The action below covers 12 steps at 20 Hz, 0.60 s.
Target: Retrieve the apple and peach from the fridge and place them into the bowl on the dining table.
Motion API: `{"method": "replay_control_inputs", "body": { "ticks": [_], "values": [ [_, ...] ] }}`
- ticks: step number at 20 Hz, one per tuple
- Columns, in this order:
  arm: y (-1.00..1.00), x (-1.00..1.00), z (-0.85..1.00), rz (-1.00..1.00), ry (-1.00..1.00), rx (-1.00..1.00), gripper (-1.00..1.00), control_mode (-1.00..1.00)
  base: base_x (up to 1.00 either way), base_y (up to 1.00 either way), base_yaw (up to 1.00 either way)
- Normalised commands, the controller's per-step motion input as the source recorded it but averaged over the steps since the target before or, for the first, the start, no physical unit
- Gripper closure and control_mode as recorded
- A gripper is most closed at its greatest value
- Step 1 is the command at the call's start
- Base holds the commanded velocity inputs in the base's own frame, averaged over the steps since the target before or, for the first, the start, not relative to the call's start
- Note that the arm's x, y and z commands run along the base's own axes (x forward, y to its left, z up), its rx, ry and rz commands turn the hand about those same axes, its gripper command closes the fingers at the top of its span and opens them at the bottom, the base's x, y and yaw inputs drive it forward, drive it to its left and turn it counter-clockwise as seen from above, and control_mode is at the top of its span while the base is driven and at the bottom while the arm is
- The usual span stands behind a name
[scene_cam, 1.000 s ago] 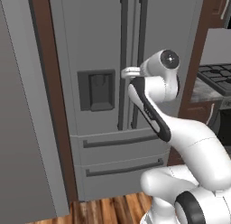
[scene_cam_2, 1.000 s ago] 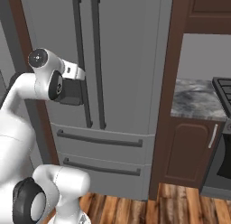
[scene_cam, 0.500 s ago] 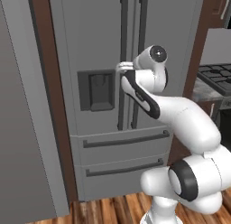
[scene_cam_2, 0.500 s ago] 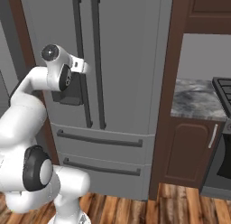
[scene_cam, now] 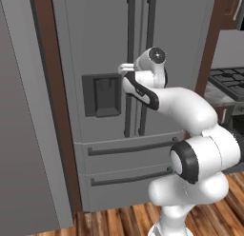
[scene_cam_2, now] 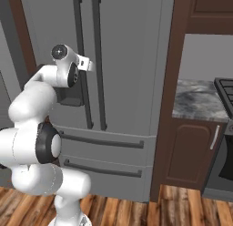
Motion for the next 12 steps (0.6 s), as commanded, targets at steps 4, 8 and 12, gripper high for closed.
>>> {"method": "replay_control_inputs", "body": {
  "ticks": [4, 8, 12],
  "values": [
    [0.04, 0.54, -0.07, 0.0, 0.0, 0.0, -1.0, -1.0, 0.0, 0.0, 0.0],
    [0.05, 0.54, -0.06, 0.0, 0.0, 0.0, -1.0, -1.0, 0.0, 0.0, 0.0],
    [0.05, 0.51, -0.09, 0.0, 0.0, 0.0, -1.0, -1.0, 0.0, 0.0, 0.0]
  ]
}}
